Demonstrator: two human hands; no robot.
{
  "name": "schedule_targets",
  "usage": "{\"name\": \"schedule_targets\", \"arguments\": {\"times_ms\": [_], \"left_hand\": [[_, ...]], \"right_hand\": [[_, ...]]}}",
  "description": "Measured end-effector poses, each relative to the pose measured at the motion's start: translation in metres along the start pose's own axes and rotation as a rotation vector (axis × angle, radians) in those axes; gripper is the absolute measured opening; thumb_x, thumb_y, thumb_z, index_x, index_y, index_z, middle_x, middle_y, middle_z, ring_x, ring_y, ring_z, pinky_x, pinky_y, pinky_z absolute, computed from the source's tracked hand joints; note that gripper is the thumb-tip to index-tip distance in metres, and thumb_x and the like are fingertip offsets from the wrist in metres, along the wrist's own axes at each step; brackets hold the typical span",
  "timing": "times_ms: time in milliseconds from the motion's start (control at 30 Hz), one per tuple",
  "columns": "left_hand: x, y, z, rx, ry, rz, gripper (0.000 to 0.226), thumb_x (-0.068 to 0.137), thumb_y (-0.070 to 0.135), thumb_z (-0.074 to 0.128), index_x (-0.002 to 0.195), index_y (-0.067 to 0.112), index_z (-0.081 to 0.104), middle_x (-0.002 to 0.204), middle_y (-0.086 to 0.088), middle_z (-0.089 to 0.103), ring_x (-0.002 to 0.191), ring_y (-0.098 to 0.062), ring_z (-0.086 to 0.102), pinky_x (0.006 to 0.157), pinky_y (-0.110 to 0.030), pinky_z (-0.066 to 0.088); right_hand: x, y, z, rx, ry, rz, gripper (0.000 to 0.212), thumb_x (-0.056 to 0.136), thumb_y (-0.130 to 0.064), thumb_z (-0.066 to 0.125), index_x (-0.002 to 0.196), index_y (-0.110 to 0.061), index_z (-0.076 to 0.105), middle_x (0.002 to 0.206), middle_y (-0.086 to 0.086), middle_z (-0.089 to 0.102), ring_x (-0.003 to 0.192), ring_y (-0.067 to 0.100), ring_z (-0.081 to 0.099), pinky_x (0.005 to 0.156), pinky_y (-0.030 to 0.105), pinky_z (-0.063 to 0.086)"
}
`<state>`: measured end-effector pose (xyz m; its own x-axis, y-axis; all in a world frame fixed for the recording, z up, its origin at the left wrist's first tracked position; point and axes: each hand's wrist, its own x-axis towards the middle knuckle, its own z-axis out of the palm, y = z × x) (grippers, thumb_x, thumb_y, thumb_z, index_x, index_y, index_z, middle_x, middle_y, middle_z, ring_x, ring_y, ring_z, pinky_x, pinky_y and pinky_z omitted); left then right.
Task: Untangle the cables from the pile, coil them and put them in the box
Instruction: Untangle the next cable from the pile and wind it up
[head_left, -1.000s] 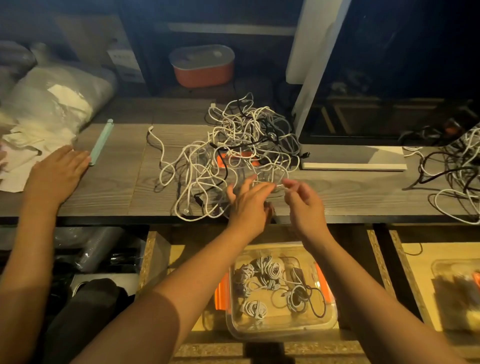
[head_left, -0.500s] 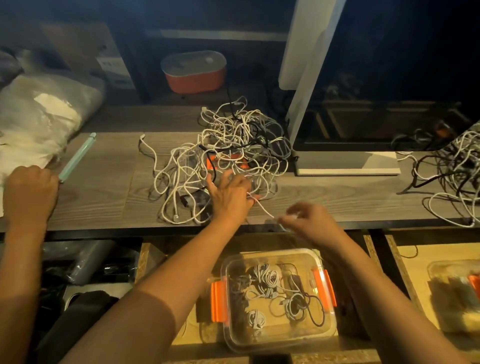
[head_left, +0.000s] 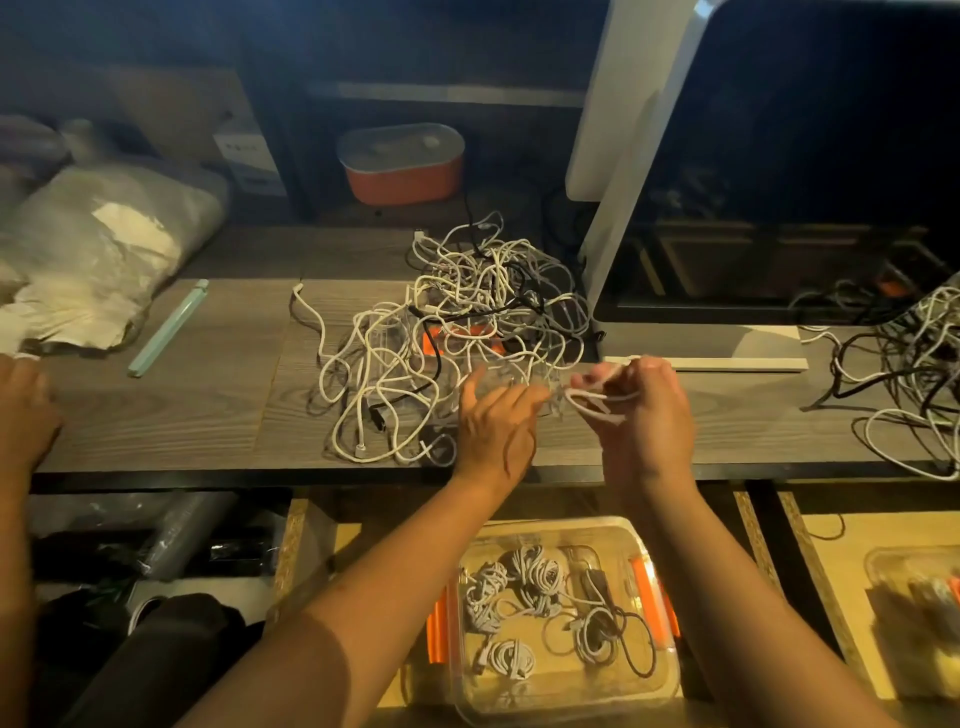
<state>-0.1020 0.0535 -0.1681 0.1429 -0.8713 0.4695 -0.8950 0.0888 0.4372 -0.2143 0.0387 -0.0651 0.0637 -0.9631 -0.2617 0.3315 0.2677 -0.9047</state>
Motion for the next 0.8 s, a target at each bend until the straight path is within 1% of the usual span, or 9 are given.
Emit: {"name": "schedule_targets", "arguments": {"times_ms": [67, 167, 267, 333, 433, 533, 633, 733, 800], "left_hand": [[0.001, -0.005, 0.001, 0.046, -0.090, -0.024, 0.019, 0.084, 0.011, 0.048, 0.088, 0.016, 0.066, 0.075, 0.003, 0.066, 0.071, -0.021, 0.065, 0.105, -0.050, 0.030], [0.010, 0.000, -0.011, 0.119, -0.276, -0.068, 0.021, 0.084, 0.010, 0.059, 0.103, 0.020, 0.065, 0.101, 0.002, 0.068, 0.104, -0.025, 0.059, 0.110, -0.049, 0.014], [0.026, 0.002, -0.018, 0.227, -0.318, -0.087, 0.021, 0.091, 0.026, 0.053, 0.109, 0.024, 0.064, 0.121, 0.006, 0.061, 0.123, -0.021, 0.041, 0.099, -0.041, 0.015], [0.034, 0.002, -0.020, 0.246, -0.256, -0.093, 0.021, 0.093, 0.030, 0.051, 0.102, 0.025, 0.069, 0.112, 0.008, 0.066, 0.117, -0.020, 0.045, 0.091, -0.039, 0.015], [0.038, -0.001, -0.019, 0.229, -0.174, -0.060, 0.019, 0.090, 0.033, 0.056, 0.089, 0.023, 0.073, 0.095, 0.007, 0.071, 0.107, -0.022, 0.053, 0.089, -0.040, 0.016], [0.034, -0.005, -0.015, 0.123, -0.187, -0.074, 0.021, 0.091, 0.030, 0.055, 0.092, 0.019, 0.073, 0.097, 0.003, 0.071, 0.107, -0.023, 0.053, 0.090, -0.038, 0.016], [0.026, -0.009, -0.011, -0.001, -0.240, -0.078, 0.020, 0.092, 0.021, 0.054, 0.101, 0.013, 0.069, 0.108, -0.003, 0.067, 0.110, -0.024, 0.051, 0.092, -0.034, 0.021], [0.017, -0.010, -0.007, -0.058, -0.286, -0.186, 0.028, 0.089, 0.017, 0.056, 0.117, 0.014, 0.061, 0.121, -0.005, 0.060, 0.117, -0.024, 0.047, 0.099, -0.033, 0.029], [0.011, -0.014, -0.003, -0.064, -0.361, -0.312, 0.040, 0.090, 0.020, 0.055, 0.129, 0.019, 0.049, 0.126, -0.007, 0.054, 0.118, -0.027, 0.048, 0.099, -0.039, 0.039]], "right_hand": [[0.000, -0.007, -0.003, -0.067, 0.009, -0.046, 0.025, 0.099, -0.014, 0.037, 0.075, -0.014, 0.043, 0.064, 0.001, 0.048, 0.056, 0.011, 0.048, 0.058, 0.028, 0.044], [0.003, -0.005, -0.010, -0.448, -0.012, -0.117, 0.020, 0.094, -0.020, 0.053, 0.080, -0.016, 0.040, 0.068, -0.001, 0.042, 0.056, 0.010, 0.040, 0.046, 0.020, 0.039], [0.009, 0.004, -0.019, -1.007, -0.152, -0.075, 0.038, 0.080, -0.037, 0.071, 0.094, -0.018, 0.041, 0.080, 0.000, 0.048, 0.069, 0.013, 0.047, 0.058, 0.029, 0.045], [0.012, 0.008, -0.026, -1.339, -0.283, 0.079, 0.043, 0.076, -0.039, 0.074, 0.099, -0.018, 0.045, 0.088, 0.000, 0.053, 0.078, 0.013, 0.052, 0.065, 0.028, 0.047], [0.014, 0.012, -0.034, -1.577, -0.488, 0.091, 0.016, 0.089, -0.032, 0.061, 0.082, -0.019, 0.053, 0.084, 0.001, 0.058, 0.076, 0.013, 0.055, 0.068, 0.027, 0.047], [0.011, 0.015, -0.036, -1.388, -0.575, -0.027, 0.028, 0.096, -0.031, 0.048, 0.074, -0.016, 0.057, 0.071, -0.001, 0.057, 0.073, 0.018, 0.057, 0.075, 0.041, 0.049], [0.009, 0.021, -0.038, -1.140, -0.576, -0.195, 0.025, 0.096, -0.034, 0.043, 0.078, -0.029, 0.059, 0.093, -0.009, 0.055, 0.095, 0.013, 0.052, 0.094, 0.040, 0.042], [0.000, 0.019, -0.028, -0.518, -0.326, -0.144, 0.020, 0.096, -0.032, 0.042, 0.101, -0.034, 0.061, 0.117, -0.013, 0.057, 0.112, -0.002, 0.052, 0.096, 0.018, 0.040], [-0.003, 0.013, -0.022, -0.125, -0.166, -0.036, 0.032, 0.102, -0.023, 0.034, 0.092, -0.017, 0.063, 0.101, 0.002, 0.068, 0.100, 0.011, 0.063, 0.091, 0.025, 0.047]]}}
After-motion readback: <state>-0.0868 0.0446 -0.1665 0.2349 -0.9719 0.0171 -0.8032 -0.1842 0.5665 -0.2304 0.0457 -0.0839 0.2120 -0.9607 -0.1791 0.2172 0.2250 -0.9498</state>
